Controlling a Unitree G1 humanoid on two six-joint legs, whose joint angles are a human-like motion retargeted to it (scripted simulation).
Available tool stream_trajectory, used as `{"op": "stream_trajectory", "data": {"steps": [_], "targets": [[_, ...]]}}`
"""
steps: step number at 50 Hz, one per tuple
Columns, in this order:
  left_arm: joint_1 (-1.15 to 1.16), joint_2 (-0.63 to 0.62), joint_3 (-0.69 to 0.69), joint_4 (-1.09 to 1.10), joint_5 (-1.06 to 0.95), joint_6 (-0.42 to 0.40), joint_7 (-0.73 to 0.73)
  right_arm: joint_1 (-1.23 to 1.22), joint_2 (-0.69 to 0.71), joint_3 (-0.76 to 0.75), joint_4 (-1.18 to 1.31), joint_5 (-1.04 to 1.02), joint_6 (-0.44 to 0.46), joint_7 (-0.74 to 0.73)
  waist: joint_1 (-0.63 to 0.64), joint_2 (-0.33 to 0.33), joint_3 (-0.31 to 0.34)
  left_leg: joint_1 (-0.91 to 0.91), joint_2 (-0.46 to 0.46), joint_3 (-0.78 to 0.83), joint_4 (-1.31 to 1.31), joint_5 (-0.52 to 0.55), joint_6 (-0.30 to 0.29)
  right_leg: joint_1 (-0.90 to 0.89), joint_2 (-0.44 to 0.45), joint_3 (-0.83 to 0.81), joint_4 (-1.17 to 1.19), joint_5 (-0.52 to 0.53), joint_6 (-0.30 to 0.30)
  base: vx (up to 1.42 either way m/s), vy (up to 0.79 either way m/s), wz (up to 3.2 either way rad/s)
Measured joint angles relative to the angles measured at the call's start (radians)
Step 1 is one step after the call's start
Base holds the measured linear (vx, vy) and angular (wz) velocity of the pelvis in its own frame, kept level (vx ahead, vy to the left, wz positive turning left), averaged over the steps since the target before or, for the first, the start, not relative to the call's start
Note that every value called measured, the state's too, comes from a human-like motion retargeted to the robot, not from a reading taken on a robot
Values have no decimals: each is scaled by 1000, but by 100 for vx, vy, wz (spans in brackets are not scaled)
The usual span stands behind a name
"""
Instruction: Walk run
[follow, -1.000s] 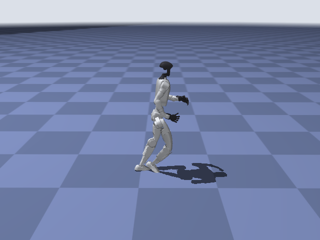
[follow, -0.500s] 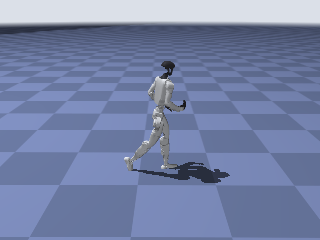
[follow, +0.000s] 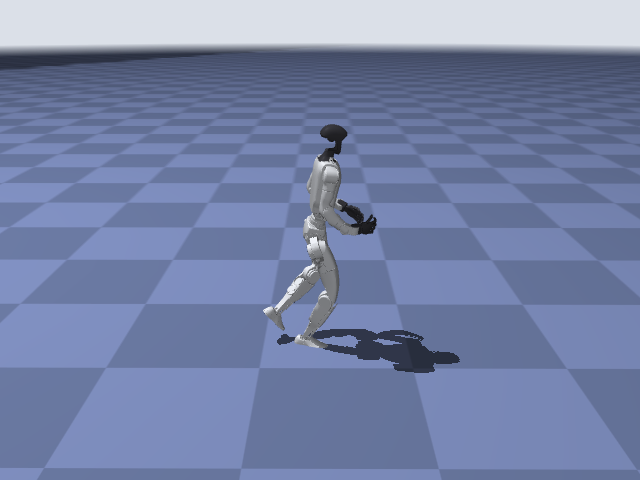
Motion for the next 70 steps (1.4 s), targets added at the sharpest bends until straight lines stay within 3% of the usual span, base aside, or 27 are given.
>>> {"op": "stream_trajectory", "data": {"steps": [3, 5, 8, 10, 12, 14, 18, 21, 23, 26, 30, 33, 35, 38, 41, 45, 48, 50, 52, 55, 58, 60, 62, 65, 67, 68, 70], "targets": [[77, 24, 27, 40, -34, -22, -42, -74, 18, 40, -93, -16, 27, -57, 111, 52, 3, -204, 62, -26, -92, -149, -12, 210, 151, -75, -217, 59, 25, 188, -40, -17], [130, 53, 57, 26, -47, -52, -25, -92, 24, 27, -139, -54, 52, -75, 202, 77, 6, -297, 90, -35, -241, -196, -32, 378, 254, -136, -390, 228, 56, 183, -37, -71], [164, 85, 62, 5, -79, -83, -6, -72, 19, 21, -164, -51, 79, -55, 317, 100, 35, -327, 57, -76, -569, -201, -80, 537, 333, -114, -489, 630, 151, 155, -30, -59], [139, 75, 46, 0, -97, -89, -6, -45, 17, 14, -155, -59, 91, -31, 358, 114, 48, -322, 58, -113, -710, -211, -114, 616, 346, -161, -476, 798, 157, 186, -29, -32], [69, 82, 17, -15, -90, -74, 3, -13, 9, 3, -122, -98, 87, -33, 340, 158, 54, -299, 62, -193, -713, -146, -79, 624, 396, -152, -348, 884, 120, 198, -37, 34], [9, 85, 11, -28, -60, -49, 20, 17, 16, -16, -48, -165, 72, -41, 275, 177, 48, -306, 66, -244, -542, -169, 32, 560, 411, -158, -120, 816, 92, 204, -52, 88], [-105, 60, -35, -16, -61, 23, 60, 159, 48, -69, 125, -282, 61, -51, 85, 219, 11, -223, 136, -334, -299, -428, -31, 242, 355, -147, 375, 579, 82, 173, -41, 87], [-218, 51, -86, -24, -119, 47, 34, 257, 10, -112, 132, -207, 26, 28, -36, 183, -47, -95, 59, -291, -416, -429, -56, -8, 172, -182, 429, 403, -4, 160, -36, 5], [-252, 68, -118, -76, -119, 59, 23, 324, -13, -165, 110, -175, -7, 46, -76, 181, -64, 37, 8, -283, -541, -307, -83, -100, 126, -237, 285, 331, -56, 214, -52, 3], [-235, 71, -165, -153, -128, 73, 36, 382, -35, -228, 76, -139, -30, 54, -166, 180, -83, 205, -17, -288, -651, 69, -166, -165, 139, -242, -88, 310, -9, 162, -35, 96], [-137, 46, -108, -203, -171, 100, 44, 283, -47, -139, 1, -82, -43, 27, -219, 99, -46, 325, -38, -97, -551, 410, -128, -124, 135, -98, -332, 354, 5, 156, -47, -31], [-49, -4, -26, -137, -152, 38, 67, 80, -33, 21, -4, -73, -23, 3, -206, 50, -35, 252, -10, 66, -290, 237, -41, -92, 123, -21, -155, 193, -101, 179, -36, -71], [17, -16, -7, -61, -118, -11, 30, -8, -2, 82, 11, -80, -6, 2, -170, 38, -22, 141, 35, 58, -110, 66, 30, -26, 58, -20, -42, 81, -45, 192, -25, 4], [79, -8, -9, 6, -106, -65, -40, -128, 29, 138, -26, -33, 18, 11, 5, 33, -10, -136, 77, -1, -35, -112, -32, 128, 123, -23, -146, 41, 12, 173, -30, -21], [146, 14, 16, 7, -140, -98, -75, -146, 35, 162, -105, -23, 48, 3, 148, 64, 1, -294, 104, -41, -241, -177, -45, 356, 244, -114, -368, 220, 53, 159, -25, -40], [180, 79, 53, -46, -168, -136, -63, -84, 25, 121, -174, -54, 84, 17, 311, 79, 46, -337, 76, -123, -646, -172, -143, 552, 330, -116, -480, 711, 127, 179, -24, -70], [83, 93, 29, -68, -150, -157, -70, -20, 22, 51, -134, -136, 82, -4, 333, 141, 66, -307, 120, -178, -691, -113, -123, 605, 389, -131, -343, 876, 79, 165, -22, -3], [-15, 125, 15, -87, -120, -186, -73, 13, 30, 10, -60, -173, 70, -28, 286, 183, 70, -305, 133, -213, -501, -225, 12, 555, 377, -205, -107, 802, 14, 192, -28, 44], [-75, 143, 16, -88, -53, -232, -57, 58, 55, -3, 75, -193, 55, -46, 217, 194, 68, -312, 183, -288, -328, -329, -53, 430, 357, -162, 168, 696, -31, 183, -30, 26], [-176, 101, -19, -51, -3, -262, -45, 142, 65, -7, 211, -186, 103, -52, 47, 213, 9, -175, 159, -250, -314, -471, -76, 119, 266, -121, 459, 490, 30, 188, -20, 48], [-252, 107, -70, -75, -55, -251, -45, 220, 68, -73, 169, -88, 90, 16, -61, 200, -42, -25, 79, -207, -473, -402, -129, -84, 139, -191, 362, 346, -44, 178, -28, 2], [-278, 129, -129, -107, -105, -247, -40, 295, 72, -141, 116, -41, 71, 8, -126, 218, -60, 110, 37, -242, -601, -219, -185, -146, 119, -279, 156, 312, -67, 165, -22, 77], [-266, 124, -198, -123, -164, -215, -60, 338, 84, -200, 80, 18, 51, -6, -188, 222, -69, 217, 25, -266, -663, 44, -231, -176, 147, -259, -111, 325, -17, 188, -35, 121], [-211, 78, -238, -135, -236, -148, -115, 335, 74, -193, 44, 87, 9, 5, -227, 166, -42, 362, 16, -139, -648, 341, -190, -154, 179, -84, -363, 377, 28, 171, -46, 1], [-171, 34, -173, -119, -224, -150, -129, 273, 39, -123, 17, 67, 9, 26, -205, 101, -4, 373, -22, -79, -495, 351, -164, -116, 153, -38, -323, 436, -55, 162, -37, -118], [-150, 14, -126, -98, -201, -161, -132, 227, 20, -83, 13, 46, 19, 40, -181, 85, -3, 342, -18, -22, -393, 294, -155, -116, 168, -11, -213, 272, -88, 160, -24, -97], [-89, -23, -67, -26, -148, -179, -140, 149, 3, -28, 33, 19, 38, 44, -148, 58, 9, 285, -6, 40, -210, 155, -74, -93, 109, 81, -64, 135, -30, 176, -19, -7]]}}
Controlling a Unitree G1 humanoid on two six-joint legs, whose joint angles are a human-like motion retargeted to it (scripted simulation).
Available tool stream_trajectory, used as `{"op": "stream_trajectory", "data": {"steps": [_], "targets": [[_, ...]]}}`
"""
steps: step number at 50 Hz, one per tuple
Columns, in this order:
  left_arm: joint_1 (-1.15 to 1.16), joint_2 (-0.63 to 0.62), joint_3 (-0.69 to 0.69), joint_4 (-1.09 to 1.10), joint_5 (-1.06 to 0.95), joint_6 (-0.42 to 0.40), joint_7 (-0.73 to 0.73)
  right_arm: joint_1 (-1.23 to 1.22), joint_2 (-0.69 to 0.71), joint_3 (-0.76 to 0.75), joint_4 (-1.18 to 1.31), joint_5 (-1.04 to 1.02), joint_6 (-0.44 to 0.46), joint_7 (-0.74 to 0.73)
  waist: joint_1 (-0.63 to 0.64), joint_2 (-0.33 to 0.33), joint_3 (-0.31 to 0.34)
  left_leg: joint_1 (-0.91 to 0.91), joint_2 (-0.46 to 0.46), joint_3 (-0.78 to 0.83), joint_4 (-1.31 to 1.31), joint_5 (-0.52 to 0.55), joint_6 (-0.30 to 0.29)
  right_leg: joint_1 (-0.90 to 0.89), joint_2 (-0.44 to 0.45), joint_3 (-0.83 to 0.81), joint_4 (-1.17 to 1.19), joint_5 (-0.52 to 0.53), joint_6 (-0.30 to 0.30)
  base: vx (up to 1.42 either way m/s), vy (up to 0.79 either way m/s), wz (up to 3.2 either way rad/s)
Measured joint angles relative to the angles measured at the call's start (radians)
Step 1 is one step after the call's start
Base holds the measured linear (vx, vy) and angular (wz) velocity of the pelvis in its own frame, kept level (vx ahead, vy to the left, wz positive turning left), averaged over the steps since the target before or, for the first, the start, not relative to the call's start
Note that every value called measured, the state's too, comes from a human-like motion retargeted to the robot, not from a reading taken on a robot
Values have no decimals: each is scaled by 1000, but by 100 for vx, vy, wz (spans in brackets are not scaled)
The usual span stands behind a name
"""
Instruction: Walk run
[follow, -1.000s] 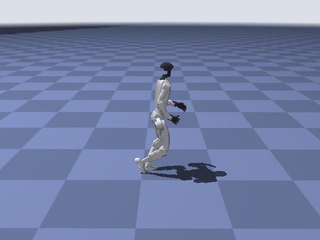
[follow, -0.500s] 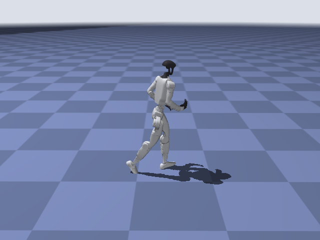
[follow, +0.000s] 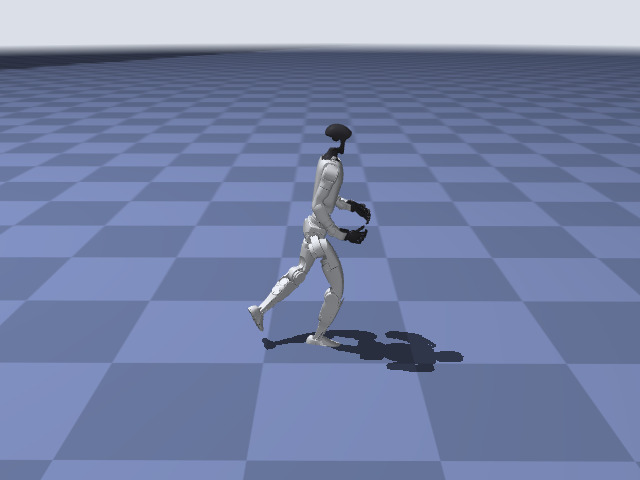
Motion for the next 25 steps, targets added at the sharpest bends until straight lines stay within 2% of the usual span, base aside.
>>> {"op": "stream_trajectory", "data": {"steps": [2, 3, 5, 7, 10, 11, 13, 14, 15, 16, 17, 18, 19, 20, 21, 23, 25], "targets": [[61, -34, 2, 85, 2, -12, -43, -77, 12, 23, 9, 20, 11, 18, 105, -38, -3, -176, 1, -34, 137, -109, -18, 91, -65, -58, 27, -103, 19, 204, -28, 16], [88, -39, -5, 127, -29, -11, -70, -114, 16, 47, 4, 35, 18, 29, 162, -45, 4, -278, 8, -48, 181, -161, -22, 146, -48, -57, 0, -119, 37, 196, -37, 12], [142, -54, 18, 191, -139, 4, -123, -173, 4, 85, -41, 32, 40, 42, 233, -13, 10, -433, 76, -69, 171, -279, -24, 290, 32, -135, -136, -69, 59, 164, -32, 20], [207, -96, 93, 207, -225, 8, -134, -205, -9, 127, -111, -26, 60, 34, 328, 2, 19, -534, 106, -65, 17, -323, -33, 435, 115, -175, -284, 106, 97, 177, -34, -68], [269, -112, 215, 184, -262, -54, -80, -210, -6, 119, -196, -129, 91, 7, 454, 25, 41, -597, 97, -98, -324, -338, -58, 600, 203, -160, -411, 499, 151, 184, -27, -90], [265, -97, 221, 178, -265, -75, -56, -199, 3, 122, -209, -141, 87, -8, 479, 31, 49, -595, 97, -125, -411, -338, -83, 643, 214, -167, -417, 590, 146, 179, -21, -69], [231, -61, 199, 169, -258, -96, -33, -170, 21, 124, -212, -155, 76, -30, 493, 45, 57, -590, 111, -167, -507, -341, -108, 702, 241, -178, -376, 713, 128, 184, -21, -22], [199, -38, 171, 165, -244, -94, -37, -150, 31, 114, -194, -166, 75, -31, 491, 66, 58, -585, 125, -193, -497, -301, -84, 713, 257, -206, -310, 721, 110, 162, -21, 16], [161, -14, 139, 162, -228, -87, -46, -129, 41, 99, -170, -181, 76, -29, 489, 94, 60, -577, 141, -223, -468, -241, -43, 718, 276, -245, -228, 709, 90, 139, -22, 57], [119, 6, 106, 157, -216, -81, -55, -107, 42, 67, -133, -203, 66, -26, 457, 103, 56, -581, 127, -244, -350, -331, 43, 681, 270, -274, -112, 671, 78, 153, -22, 86], [78, 22, 71, 157, -209, -74, -60, -78, 44, 35, -92, -231, 52, -33, 428, 112, 51, -586, 134, -265, -240, -410, 83, 634, 263, -286, 12, 623, 66, 209, -21, 93], [39, 31, 30, 168, -211, -69, -57, -34, 48, 3, -43, -269, 31, -61, 406, 122, 44, -593, 186, -290, -144, -466, 33, 568, 252, -263, 149, 556, 54, 236, -22, 49], [-6, 33, 13, 177, -224, -60, -69, 4, 55, -12, -10, -304, 18, -85, 366, 141, 38, -562, 211, -302, -95, -530, 9, 477, 243, -253, 275, 483, 50, 240, -25, 12], [-55, 31, 9, 185, -242, -49, -87, 40, 63, -19, 15, -337, 9, -109, 316, 166, 34, -513, 223, -308, -70, -597, -3, 374, 234, -249, 396, 407, 49, 190, -21, 24], [-110, 16, -18, 198, -274, -35, -110, 69, 52, -29, 24, -324, 13, -88, 254, 154, 16, -487, 191, -305, -88, -618, -9, 257, 172, -250, 466, 332, 42, 158, -16, 41], [-192, 15, -90, 192, -329, -14, -133, 125, 26, -64, 30, -260, 26, -20, 150, 120, -28, -414, 106, -284, -187, -613, -24, 50, 63, -244, 499, 212, 13, 142, -19, 50], [-219, 22, -160, 155, -332, -5, -138, 191, 4, -116, 19, -201, 33, 23, 82, 119, -53, -299, 45, -294, -311, -528, -54, -70, 29, -274, 365, 148, -18, 165, -31, 59]]}}
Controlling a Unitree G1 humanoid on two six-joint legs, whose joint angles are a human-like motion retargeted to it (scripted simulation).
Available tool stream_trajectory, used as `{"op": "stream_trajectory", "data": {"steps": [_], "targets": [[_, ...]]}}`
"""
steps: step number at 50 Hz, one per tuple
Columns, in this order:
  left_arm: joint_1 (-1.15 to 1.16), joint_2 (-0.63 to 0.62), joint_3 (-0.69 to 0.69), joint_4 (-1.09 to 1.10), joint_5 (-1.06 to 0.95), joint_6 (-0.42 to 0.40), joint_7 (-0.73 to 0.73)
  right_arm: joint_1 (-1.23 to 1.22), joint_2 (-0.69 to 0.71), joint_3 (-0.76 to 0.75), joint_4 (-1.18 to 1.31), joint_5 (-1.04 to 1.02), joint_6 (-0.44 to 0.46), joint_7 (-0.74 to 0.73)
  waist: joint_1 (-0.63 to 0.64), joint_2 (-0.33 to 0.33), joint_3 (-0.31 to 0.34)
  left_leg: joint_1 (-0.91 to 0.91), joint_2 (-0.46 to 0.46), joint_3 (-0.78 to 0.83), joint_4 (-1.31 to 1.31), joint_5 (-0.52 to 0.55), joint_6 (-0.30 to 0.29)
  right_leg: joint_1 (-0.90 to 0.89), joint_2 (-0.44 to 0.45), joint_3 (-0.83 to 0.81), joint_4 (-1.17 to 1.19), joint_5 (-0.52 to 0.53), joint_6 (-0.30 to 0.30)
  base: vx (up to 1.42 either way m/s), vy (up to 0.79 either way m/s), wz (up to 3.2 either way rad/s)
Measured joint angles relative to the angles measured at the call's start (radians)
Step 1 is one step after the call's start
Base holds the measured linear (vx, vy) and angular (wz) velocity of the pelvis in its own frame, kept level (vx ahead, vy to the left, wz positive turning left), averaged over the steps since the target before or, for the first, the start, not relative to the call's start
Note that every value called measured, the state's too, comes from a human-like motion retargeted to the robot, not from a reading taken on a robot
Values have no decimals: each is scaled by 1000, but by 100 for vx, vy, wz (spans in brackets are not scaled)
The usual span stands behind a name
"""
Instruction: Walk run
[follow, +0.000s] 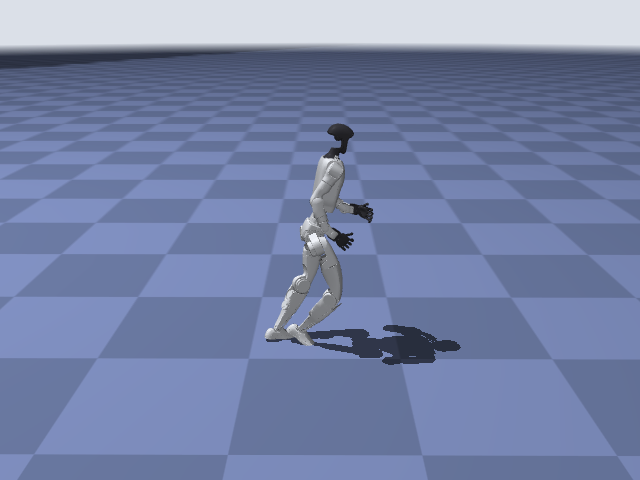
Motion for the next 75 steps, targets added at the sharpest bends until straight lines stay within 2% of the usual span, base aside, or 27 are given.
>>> {"op": "stream_trajectory", "data": {"steps": [5, 7, 10, 15, 20, 22, 24, 25, 27, 30, 33, 35, 40, 43, 45, 47, 51, 53, 57, 60, 62, 63, 66, 68, 71, 73, 75], "targets": [[94, -78, -60, -107, 110, 2, 7, 98, -62, -108, -71, 134, -96, -5, -160, 1, -14, 264, -5, 58, -131, 610, -124, -79, 16, 53, -563, 47, 76, 190, -51, 100], [140, -86, -11, -145, 146, 17, 45, 34, -74, -65, -96, 171, -119, -22, -137, -58, -1, 297, -48, 113, -24, 714, -124, -50, 4, 118, -611, 90, 30, 150, -49, -93], [217, -119, 172, -121, 232, 20, 54, -180, -34, 31, -70, 145, -78, -1, -80, -123, 15, 223, -38, 263, 276, 549, -110, -23, -25, 159, -390, -142, -56, 145, -29, -114], [395, -69, 244, 32, 248, -41, 38, -418, -20, 186, -67, 147, -42, 5, 106, -112, 31, -165, 69, 201, 582, 280, -8, 227, -7, 205, -400, -287, 77, 219, -22, -15], [477, 30, 290, 9, 208, -72, 25, -423, -26, 239, -223, 22, 33, -24, 315, -50, 41, -358, 115, 181, 132, 204, 7, 625, 184, 112, -748, 188, 164, 187, -23, -59], [460, 67, 279, -21, 214, -84, 44, -389, -12, 223, -259, 15, 24, -53, 380, -57, 66, -354, 79, 116, -89, 211, -53, 715, 223, 121, -768, 425, 175, 169, -33, -43], [391, 102, 253, -51, 221, -78, 63, -348, 8, 183, -254, -5, 17, -66, 422, -42, 89, -347, 95, 42, -161, 259, -58, 765, 252, 79, -692, 523, 156, 148, -33, -13], [338, 124, 232, -66, 221, -69, 71, -328, 17, 146, -238, -25, 16, -67, 431, -20, 102, -342, 108, -7, -137, 307, -33, 767, 279, 61, -610, 521, 138, 169, -29, 46], [269, 122, 206, -66, 219, -61, 77, -287, 28, 71, -168, -66, -5, -81, 416, -10, 112, -353, 104, -29, 70, 153, 69, 678, 282, 66, -383, 431, 126, 194, -27, 52], [233, 89, 190, -23, 200, -60, 97, -182, 64, 56, 0, -111, -57, -158, 323, 8, 86, -285, 167, -33, 241, -13, 46, 483, 271, 105, -38, 293, 115, 225, -25, 13], [175, -2, 178, -15, 166, -35, 94, -84, 46, 72, 64, -47, -46, -84, 102, 9, 17, -160, 95, -14, 147, -67, 18, 175, 106, 48, 131, 117, 66, 185, -17, 23], [150, -5, 157, -73, 165, -25, 93, -22, 16, 27, 47, 18, -75, -46, 11, 12, -7, -22, 21, -10, -5, 3, -4, 51, 40, -1, 37, 38, 25, 188, -27, 39], [188, -20, 81, -211, 173, 13, 105, 93, -19, -64, 4, 161, -146, -33, -157, 39, -36, 276, 0, 25, -194, 642, -144, -48, 68, -45, -543, -31, 46, 173, -32, 82], [229, -30, 125, -235, 160, 49, 65, 0, -28, -14, -14, 162, -156, -34, -168, -26, -14, 370, -19, 149, -110, 854, -184, -7, 82, 101, -664, 20, 7, 168, -43, -62], [256, -29, 178, -206, 185, 39, 66, -135, -31, 54, 8, 146, -148, -44, -140, -66, 5, 342, -23, 178, 78, 732, -216, 32, 87, 142, -538, -62, -117, 174, -24, -124], [305, -43, 220, -129, 248, 21, 64, -246, -24, 109, 47, 154, -131, -37, -76, -95, 5, 288, -13, 289, 284, 596, -78, 62, 29, 220, -379, -197, -72, 258, -20, -63], [389, -78, 265, 3, 291, -11, 35, -414, 6, 230, 9, 209, -72, -4, 82, -93, 28, -70, 61, 200, 569, 361, -11, 311, 25, 184, -462, -275, 21, 218, -8, -18], [428, -84, 292, 24, 246, -21, 10, -445, 6, 278, -64, 194, -31, 10, 166, -69, 33, -206, 108, 179, 481, 298, -16, 468, 101, 122, -620, -136, 64, 128, -14, -10], [476, -17, 316, -3, 160, -31, 24, -427, 18, 283, -167, 104, 67, 76, 354, -78, 76, -304, 78, 165, -5, 257, -40, 690, 199, 158, -781, 413, 184, 194, -28, -72], [408, -7, 282, -14, 127, -27, 31, -391, 35, 225, -154, 60, 92, 79, 432, -66, 115, -312, 97, 72, -212, 272, -115, 792, 233, 116, -738, 638, 153, 147, -31, -31], [308, 25, 246, -17, 150, -25, 36, -356, 38, 163, -95, 47, 90, 71, 427, -8, 126, -306, 110, 18, -138, 320, -3, 796, 265, 27, -576, 642, 81, 158, -26, 79], [256, 41, 221, -25, 165, -23, 31, -332, 34, 122, -59, 42, 87, 73, 392, 10, 124, -306, 89, -10, -26, 221, 92, 767, 269, -13, -470, 625, 62, 237, -26, 138], [170, 73, 162, -81, 212, -17, 18, -191, 58, 59, 74, 27, 67, 57, 248, 67, 81, -263, 166, -99, 192, 53, 12, 557, 271, 2, -101, 470, 62, 262, -30, 89], [92, 74, 131, -140, 266, -13, 24, -118, 30, 71, 113, 100, 57, 86, 109, 87, 0, -212, 146, -89, 161, -8, -5, 296, 176, -12, 75, 303, 55, 212, -30, 40], [28, 119, 84, -252, 332, 21, 54, -41, -40, 22, 85, 163, 4, 136, -13, 76, -28, -35, 54, -77, -24, 111, -43, 71, 44, -71, -3, 108, -13, 148, -28, 44], [44, 93, 55, -284, 341, 27, 92, 14, -59, -28, 37, 153, -38, 113, -83, 76, -30, 104, 35, -67, -123, 320, -97, -7, 18, -116, -212, 47, -16, 192, -45, 120], [92, 55, 51, -285, 309, 23, 108, 42, -58, -69, -11, 149, -68, 76, -147, 65, -35, 213, 19, -25, -180, 612, -143, -46, 36, -59, -483, 30, 64, 215, -63, 103]]}}
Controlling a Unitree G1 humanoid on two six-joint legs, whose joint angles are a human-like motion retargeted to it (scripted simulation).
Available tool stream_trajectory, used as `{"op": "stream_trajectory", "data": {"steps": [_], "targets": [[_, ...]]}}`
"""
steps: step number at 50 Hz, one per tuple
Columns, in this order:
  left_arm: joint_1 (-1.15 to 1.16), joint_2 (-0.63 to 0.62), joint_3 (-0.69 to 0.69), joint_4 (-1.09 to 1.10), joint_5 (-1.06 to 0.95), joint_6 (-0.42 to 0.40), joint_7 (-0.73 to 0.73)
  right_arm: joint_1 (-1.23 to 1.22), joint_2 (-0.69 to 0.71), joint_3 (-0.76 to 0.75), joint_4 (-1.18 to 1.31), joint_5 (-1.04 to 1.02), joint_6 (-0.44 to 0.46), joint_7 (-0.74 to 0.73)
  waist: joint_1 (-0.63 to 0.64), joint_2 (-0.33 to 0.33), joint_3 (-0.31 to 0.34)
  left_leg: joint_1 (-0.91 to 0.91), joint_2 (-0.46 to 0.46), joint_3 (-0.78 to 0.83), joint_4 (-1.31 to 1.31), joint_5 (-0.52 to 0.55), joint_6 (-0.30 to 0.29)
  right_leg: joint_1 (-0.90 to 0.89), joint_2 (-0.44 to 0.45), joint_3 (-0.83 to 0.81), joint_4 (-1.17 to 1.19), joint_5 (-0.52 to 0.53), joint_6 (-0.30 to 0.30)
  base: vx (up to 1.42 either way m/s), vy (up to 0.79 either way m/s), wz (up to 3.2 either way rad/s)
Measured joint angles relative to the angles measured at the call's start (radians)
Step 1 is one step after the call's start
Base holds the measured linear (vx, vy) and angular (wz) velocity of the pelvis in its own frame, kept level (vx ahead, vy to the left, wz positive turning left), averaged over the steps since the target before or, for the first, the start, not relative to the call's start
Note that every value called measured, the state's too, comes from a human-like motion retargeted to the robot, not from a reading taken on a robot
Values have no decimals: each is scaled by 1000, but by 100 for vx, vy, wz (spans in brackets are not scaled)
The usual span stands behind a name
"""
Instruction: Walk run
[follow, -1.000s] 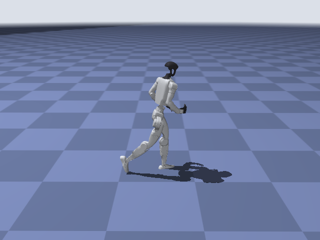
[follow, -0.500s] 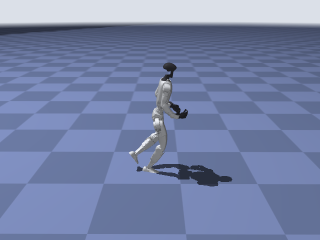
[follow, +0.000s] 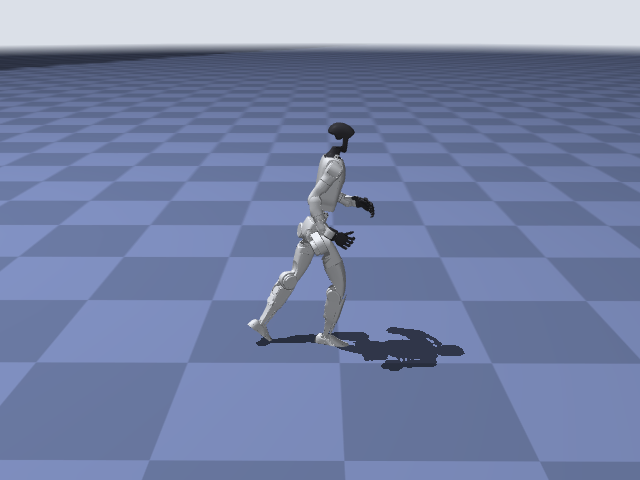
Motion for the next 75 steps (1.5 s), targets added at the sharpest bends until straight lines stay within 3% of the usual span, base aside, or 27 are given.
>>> {"op": "stream_trajectory", "data": {"steps": [3, 4, 5, 6, 9, 12, 14, 18, 22, 23, 24, 27, 29, 32, 38, 40, 42, 46, 49, 54, 57, 58, 60, 65, 68, 72, 75], "targets": [[69, -11, 49, 12, -13, 7, -10, -59, 14, 19, -44, 15, -7, -34, -26, -76, 19, 111, -39, 126, 68, 218, 12, 21, -12, 128, -183, -16, 24, 176, -58, -27], [85, 4, 72, 20, -9, 3, -8, -102, 17, 42, -40, 7, -3, -40, -34, -108, 32, 117, -54, 146, 141, 212, 10, 37, -24, 162, -175, 29, -41, 165, -53, -70], [101, 22, 93, 31, -4, -4, -2, -152, 21, 68, -29, -7, 1, -47, -46, -138, 45, 115, -61, 159, 228, 180, -3, 53, -36, 199, -146, 95, -135, 157, -44, -74], [119, 27, 114, 66, 13, -9, -14, -197, 29, 90, 12, -28, 6, -71, -21, -165, 34, 96, -53, 251, 318, 116, 31, 53, -43, 205, -25, -53, -146, 163, -38, -65], [183, 22, 128, 185, 72, -23, -66, -285, 97, 156, 120, 27, 36, -97, 43, -197, 59, -69, -5, 243, 661, -100, 145, 164, -115, 242, 156, -283, -65, 224, -41, 24], [251, -30, 168, 241, 67, -34, -77, -338, 137, 252, 75, 129, 65, -22, 219, -207, 77, -318, 9, 210, 739, -227, 152, 355, -46, 218, 30, -291, -14, 195, -38, -55], [305, -69, 205, 245, -5, -58, -54, -363, 125, 307, 1, 41, 79, 12, 315, -193, 84, -418, 47, 218, 599, -284, 134, 509, 31, 166, -119, -141, 28, 74, -22, -96], [364, -77, 251, 226, -89, -114, -13, -391, 122, 379, -118, -127, 131, -17, 501, -162, 123, -493, 42, 196, 123, -324, 66, 733, 152, 190, -274, 388, 136, 183, -27, -125], [243, -23, 215, 211, -48, -121, 16, -371, 99, 356, -175, -172, 112, -90, 508, -107, 134, -528, 70, 73, 12, -294, 80, 812, 212, 137, -150, 608, 193, 197, -23, -6], [197, -17, 198, 216, -38, -115, 10, -352, 94, 332, -175, -180, 105, -116, 485, -102, 133, -534, 48, 63, 102, -376, 206, 777, 204, 131, -43, 577, 214, 197, -28, 83], [158, -10, 177, 227, -35, -113, 4, -325, 99, 303, -154, -185, 99, -134, 452, -95, 130, -538, 64, 31, 199, -433, 225, 726, 218, 156, 74, 534, 226, 216, -34, 89], [68, 29, 89, 257, -73, -110, -40, -215, 107, 224, -47, -173, 102, -140, 358, -40, 112, -444, 118, -24, 390, -614, 169, 493, 230, 221, 442, 347, 208, 220, -30, 41], [14, 68, 63, 248, -113, -98, -70, -169, 51, 204, -23, -161, 76, -106, 248, -25, 67, -361, 107, -2, 348, -654, 137, 293, 108, 155, 574, 180, 99, 203, -26, -36], [-13, 152, 34, 153, -128, -94, -71, -88, -25, 138, -42, -153, -4, -126, 135, -12, 43, -182, 25, 21, 182, -513, 94, 115, 9, 57, 430, 17, -34, 168, -18, 4], [92, 103, 65, -21, 29, -63, 65, -30, -44, 74, -103, -108, -91, -167, 2, -94, 68, 145, -65, 125, 81, 156, 52, 54, 5, 169, -204, 11, 42, 185, -37, 63], [140, 97, 143, -59, 114, -46, 136, -129, -43, 127, -117, -130, -89, -175, -14, -162, 112, 164, -97, 152, 212, 139, 33, 82, -28, 246, -198, 132, -6, 188, -53, -82], [201, 47, 223, 0, 186, -76, 192, -251, -22, 205, -68, -142, -79, -172, 21, -199, 112, 123, -63, 284, 389, 54, 66, 92, 4, 278, 11, -96, -135, 193, -38, -97], [285, -110, 216, 287, 271, -138, 202, -378, 44, 300, 44, -85, -59, -158, 168, -238, 96, -171, -33, 204, 721, -185, 149, 261, -71, 306, 120, -289, -28, 210, -18, 10], [322, -62, 223, 272, 226, -183, 166, -417, 53, 351, -7, -147, -30, -249, 305, -189, 75, -374, 18, 152, 593, -297, 146, 476, 27, 200, -85, -190, 25, 204, -23, 13], [378, 34, 288, 159, 256, -197, 209, -411, 91, 356, -95, -270, 24, -339, 562, -176, 131, -477, 21, 161, 45, -363, 83, 769, 143, 188, -309, 394, 182, 157, -28, -67], [328, 46, 289, 169, 262, -196, 240, -400, 112, 320, -86, -262, 16, -298, 588, -155, 151, -494, 30, 110, -57, -337, 95, 835, 181, 173, -228, 551, 190, 167, -31, 16], [300, 52, 282, 176, 267, -196, 244, -390, 116, 297, -69, -268, 15, -288, 577, -127, 150, -497, 33, 56, -15, -246, 153, 830, 213, 174, -151, 549, 173, 198, -35, 69], [252, 55, 263, 191, 284, -196, 243, -350, 115, 254, -6, -295, -4, -295, 508, -97, 130, -541, 56, 11, 237, -416, 229, 763, 217, 109, 59, 454, 121, 236, -33, 79], [121, -31, 123, 228, 274, -170, 211, -140, 79, 205, 77, -245, 0, -243, 317, -39, 64, -370, 85, -20, 361, -640, 149, 325, 76, 139, 529, 62, 80, 206, -29, 27], [65, -4, 62, 153, 237, -159, 190, -70, 48, 127, -19, -219, -30, -226, 203, -28, 36, -200, 5, -13, 189, -542, 120, 144, -2, 46, 362, -57, 5, 131, -26, 33], [77, -6, 15, 91, 148, -117, 167, -18, 32, 52, -103, -155, -94, -250, 69, -39, 33, 42, -37, 23, 31, -65, 45, 45, -7, 81, -47, -54, 12, 165, -42, 98], [116, -40, 72, 153, 130, -87, 149, -101, 20, 79, -53, -127, -112, -249, 47, -116, 64, 125, -64, 154, 132, 146, 77, 59, -36, 269, -167, 14, 19, 159, -46, 8]]}}
